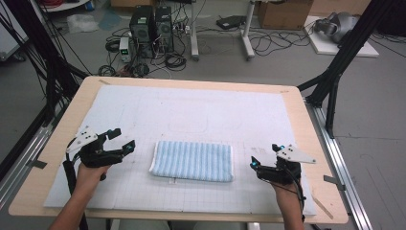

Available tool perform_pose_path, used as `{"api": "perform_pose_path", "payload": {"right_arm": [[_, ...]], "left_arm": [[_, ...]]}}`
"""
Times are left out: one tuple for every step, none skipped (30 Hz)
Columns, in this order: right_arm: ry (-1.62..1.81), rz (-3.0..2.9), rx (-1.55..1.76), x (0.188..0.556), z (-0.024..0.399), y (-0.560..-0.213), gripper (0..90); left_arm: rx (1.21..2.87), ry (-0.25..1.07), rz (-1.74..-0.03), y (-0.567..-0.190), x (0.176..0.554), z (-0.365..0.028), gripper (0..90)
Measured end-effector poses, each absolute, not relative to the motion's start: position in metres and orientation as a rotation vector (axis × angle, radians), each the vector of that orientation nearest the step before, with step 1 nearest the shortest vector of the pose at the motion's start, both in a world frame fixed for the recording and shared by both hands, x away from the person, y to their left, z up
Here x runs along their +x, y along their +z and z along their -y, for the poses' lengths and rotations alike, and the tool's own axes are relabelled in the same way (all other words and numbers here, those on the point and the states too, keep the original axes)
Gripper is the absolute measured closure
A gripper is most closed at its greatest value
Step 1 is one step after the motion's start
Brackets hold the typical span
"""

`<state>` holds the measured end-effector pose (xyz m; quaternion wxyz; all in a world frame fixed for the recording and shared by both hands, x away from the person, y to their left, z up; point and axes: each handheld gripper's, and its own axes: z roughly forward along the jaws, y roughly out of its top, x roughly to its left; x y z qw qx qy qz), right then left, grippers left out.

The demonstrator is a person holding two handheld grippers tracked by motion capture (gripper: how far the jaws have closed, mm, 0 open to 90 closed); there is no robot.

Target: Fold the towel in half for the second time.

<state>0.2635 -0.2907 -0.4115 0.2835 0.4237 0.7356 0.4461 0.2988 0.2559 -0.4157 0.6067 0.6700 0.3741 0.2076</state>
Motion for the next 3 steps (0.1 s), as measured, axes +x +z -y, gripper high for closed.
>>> {"api": "perform_pose_path", "payload": {"right_arm": [[1.194, -1.969, 1.134, 0.2637, 0.2907, -0.4116, 11.3], [1.195, -1.969, 1.132, 0.2639, 0.2908, -0.4117, 11.3], [1.194, -1.970, 1.135, 0.2641, 0.2909, -0.4119, 11.3]], "left_arm": [[1.552, 0.481, -0.865, -0.4159, 0.2989, -0.2560, 17.7], [1.551, 0.481, -0.868, -0.4161, 0.2989, -0.2557, 17.7], [1.552, 0.480, -0.867, -0.4162, 0.2991, -0.2557, 17.7]]}}
